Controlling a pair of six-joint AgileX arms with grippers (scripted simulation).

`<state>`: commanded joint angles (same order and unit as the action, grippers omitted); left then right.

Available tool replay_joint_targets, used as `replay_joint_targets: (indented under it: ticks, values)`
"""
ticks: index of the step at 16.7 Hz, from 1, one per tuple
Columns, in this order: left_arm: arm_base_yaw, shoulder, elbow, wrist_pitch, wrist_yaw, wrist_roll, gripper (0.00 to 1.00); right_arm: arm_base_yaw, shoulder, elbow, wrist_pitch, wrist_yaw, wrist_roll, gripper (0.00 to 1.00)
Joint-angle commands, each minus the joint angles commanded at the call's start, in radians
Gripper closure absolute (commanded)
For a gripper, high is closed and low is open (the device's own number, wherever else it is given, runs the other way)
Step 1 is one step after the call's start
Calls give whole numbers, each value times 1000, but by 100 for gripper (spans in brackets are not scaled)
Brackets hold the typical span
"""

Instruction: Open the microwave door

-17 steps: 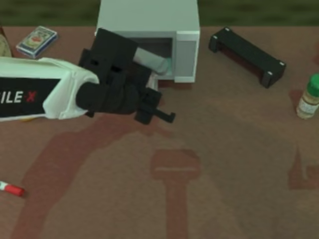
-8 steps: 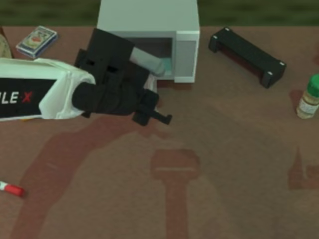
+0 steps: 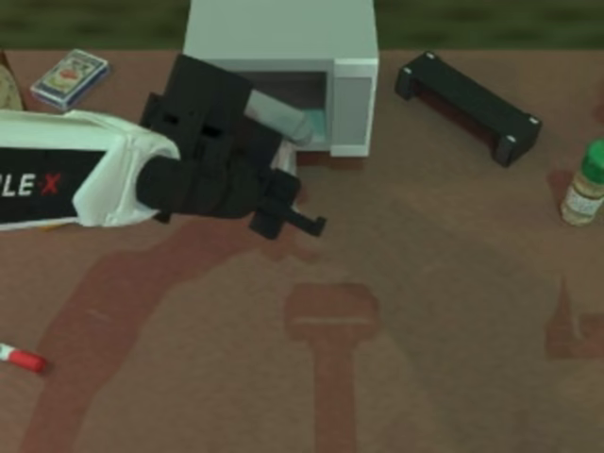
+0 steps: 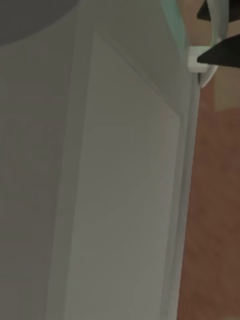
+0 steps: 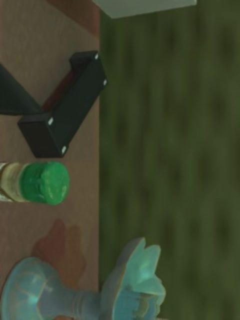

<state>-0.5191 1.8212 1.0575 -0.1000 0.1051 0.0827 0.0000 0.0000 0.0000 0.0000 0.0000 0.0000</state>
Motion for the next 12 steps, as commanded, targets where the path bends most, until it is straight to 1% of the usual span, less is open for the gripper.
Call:
replay_joint_targets:
  ticks: [10,12]
  values:
    - [0,0,0,0,0,0,100,0,0,0,0,0,0,0]
    - [-6,1,-1,-1,10,-3,100,0,0,0,0,0,0,0]
